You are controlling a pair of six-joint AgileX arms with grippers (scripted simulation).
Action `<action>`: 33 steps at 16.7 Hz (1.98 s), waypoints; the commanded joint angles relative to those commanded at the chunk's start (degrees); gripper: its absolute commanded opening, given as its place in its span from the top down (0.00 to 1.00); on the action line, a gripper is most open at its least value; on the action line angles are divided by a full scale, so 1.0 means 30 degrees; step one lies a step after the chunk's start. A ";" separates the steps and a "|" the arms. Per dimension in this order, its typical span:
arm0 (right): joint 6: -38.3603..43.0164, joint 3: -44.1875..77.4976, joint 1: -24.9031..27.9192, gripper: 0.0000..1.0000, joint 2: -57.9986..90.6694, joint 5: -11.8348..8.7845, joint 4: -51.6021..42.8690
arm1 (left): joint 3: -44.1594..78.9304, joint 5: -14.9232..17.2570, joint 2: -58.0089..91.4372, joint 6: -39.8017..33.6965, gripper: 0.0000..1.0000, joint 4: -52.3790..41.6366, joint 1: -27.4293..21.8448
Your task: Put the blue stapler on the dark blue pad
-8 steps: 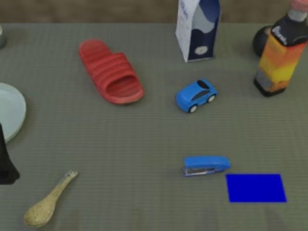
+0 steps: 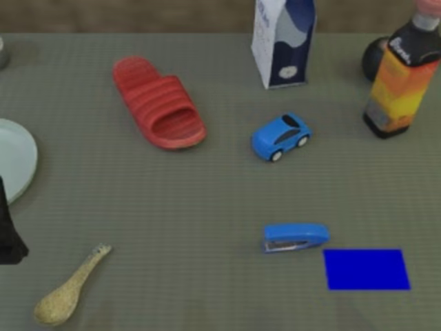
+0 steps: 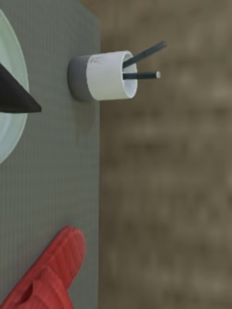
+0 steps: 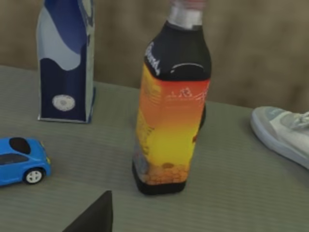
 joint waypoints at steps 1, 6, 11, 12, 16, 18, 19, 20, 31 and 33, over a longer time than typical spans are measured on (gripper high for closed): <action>-0.0719 0.1274 0.0523 0.00 0.1406 -0.0003 -0.0875 | 0.0000 0.0000 0.0000 0.0000 0.00 0.0000 0.0000; -0.4999 0.8806 0.3603 0.00 1.1002 0.0015 -0.6236 | 0.0000 0.0000 0.0000 0.0000 0.00 0.0000 0.0000; -0.9549 1.6503 0.6925 0.00 2.1126 -0.0048 -1.2096 | 0.0000 0.0000 0.0000 0.0000 0.00 0.0000 0.0000; -1.0404 1.7947 0.7554 0.00 2.2878 -0.0069 -1.3186 | 0.0000 0.0000 0.0000 0.0000 0.00 0.0000 0.0000; -1.3425 2.3200 0.9754 0.00 2.9166 -0.0106 -1.6925 | 0.0000 0.0000 0.0000 0.0000 0.00 0.0000 0.0000; -1.4612 2.5298 1.0614 0.00 3.1652 -0.0094 -1.8336 | 0.0000 0.0000 0.0000 0.0000 0.00 0.0000 0.0000; -1.5103 2.6169 1.0971 0.00 3.2627 -0.0085 -1.8910 | 0.0000 0.0000 0.0000 0.0000 0.00 0.0000 0.0000; -1.5516 2.6904 1.1272 0.00 3.3414 -0.0074 -1.9389 | 0.0000 0.0000 0.0000 0.0000 0.00 0.0000 0.0000; -1.6255 2.7617 1.1781 0.00 3.5062 -0.0044 -1.9457 | 0.0000 0.0000 0.0000 0.0000 0.00 0.0000 0.0000; -1.6237 2.6691 1.1821 0.00 3.5498 -0.0040 -1.8068 | 0.0000 0.0000 0.0000 0.0000 0.00 0.0000 0.0000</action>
